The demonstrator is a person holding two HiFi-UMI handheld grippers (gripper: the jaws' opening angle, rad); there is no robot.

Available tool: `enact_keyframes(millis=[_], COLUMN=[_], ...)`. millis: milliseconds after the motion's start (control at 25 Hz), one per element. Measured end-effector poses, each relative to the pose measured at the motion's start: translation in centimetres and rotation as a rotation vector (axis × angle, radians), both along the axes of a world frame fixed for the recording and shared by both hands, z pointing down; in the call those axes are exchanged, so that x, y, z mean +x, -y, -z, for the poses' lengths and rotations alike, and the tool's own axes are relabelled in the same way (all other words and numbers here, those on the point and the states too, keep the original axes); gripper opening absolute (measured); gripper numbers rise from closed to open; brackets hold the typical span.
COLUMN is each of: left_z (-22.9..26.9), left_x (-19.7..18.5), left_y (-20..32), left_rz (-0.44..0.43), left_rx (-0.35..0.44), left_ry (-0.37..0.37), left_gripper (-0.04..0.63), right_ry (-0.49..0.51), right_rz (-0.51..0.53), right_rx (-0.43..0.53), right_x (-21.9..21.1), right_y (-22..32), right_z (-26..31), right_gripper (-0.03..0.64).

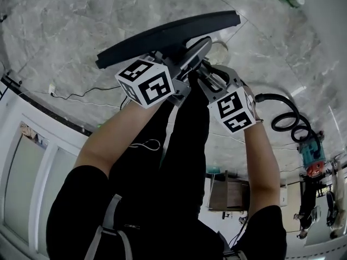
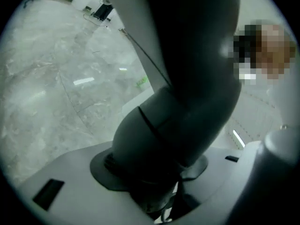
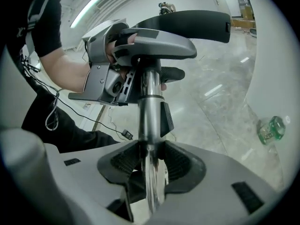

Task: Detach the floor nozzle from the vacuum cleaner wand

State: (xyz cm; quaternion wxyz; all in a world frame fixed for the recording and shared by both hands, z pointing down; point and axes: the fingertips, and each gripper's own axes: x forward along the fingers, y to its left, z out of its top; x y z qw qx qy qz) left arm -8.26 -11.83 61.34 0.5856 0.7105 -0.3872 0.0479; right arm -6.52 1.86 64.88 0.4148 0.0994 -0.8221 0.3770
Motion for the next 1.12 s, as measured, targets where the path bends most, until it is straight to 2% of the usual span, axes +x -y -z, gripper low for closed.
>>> enact_keyframes(millis=[80, 160, 240, 320, 440, 560, 680, 840, 1120], left_z=[-0.3, -1.1, -1.9, -2.1, -1.7, -0.8, -0.3, -0.8, -0.7], left_x=[-0.5, -1.2, -1.7, -2.0, -2.3, -1.9, -1.2, -2.0, -2.4], left_y=[-0.3, -0.8, -1.1, -1.2, -1.1, -1.4, -1.9, -2.3, -2.1], left_rz=[0.036, 0.022, 0.010, 0.008, 0.012, -0.037, -0.070, -0.040, -0.020], left_rx=[-0.001, -0.022, -0.050, -0.061, -0.043, -0.011, -0.011, -0.035, -0.015], left_ry=[-0.014, 0.050, 0.081, 0.074, 0.055, 0.045, 0.039, 0.050, 0.063], left_gripper=[0.202, 0.130, 0.130, 0.130, 0.130, 0.130, 0.130, 0.130, 0.130], right_ry=[0.009, 0.015, 0.039, 0.129, 0.285, 0.339, 0.394, 0.424, 0.400], right_rz=[-0.001, 0.002, 0.022, 0.051, 0.102, 0.176, 0.117, 0.047, -0.029], right_rx=[-0.030, -0.053, -0.075, -0.097, -0.143, -0.141, -0.148, -0.156, -0.041], right_x=[-0.5, -1.0, -1.4, -1.9, -2.9, -4.8, -7.5, -8.6, -9.0], right_y=[-0.6, -1.0, -1.2, -1.2, -1.4, -1.4, -0.8, -0.7, 0.3], right_z=[-0.4, -0.8, -1.3, -1.4, -1.2, -0.7, -0.5, -0.9, -0.9], right_gripper=[0.183, 0.183, 0.183, 0.184, 0.184, 0.184, 0.184, 0.184, 0.186])
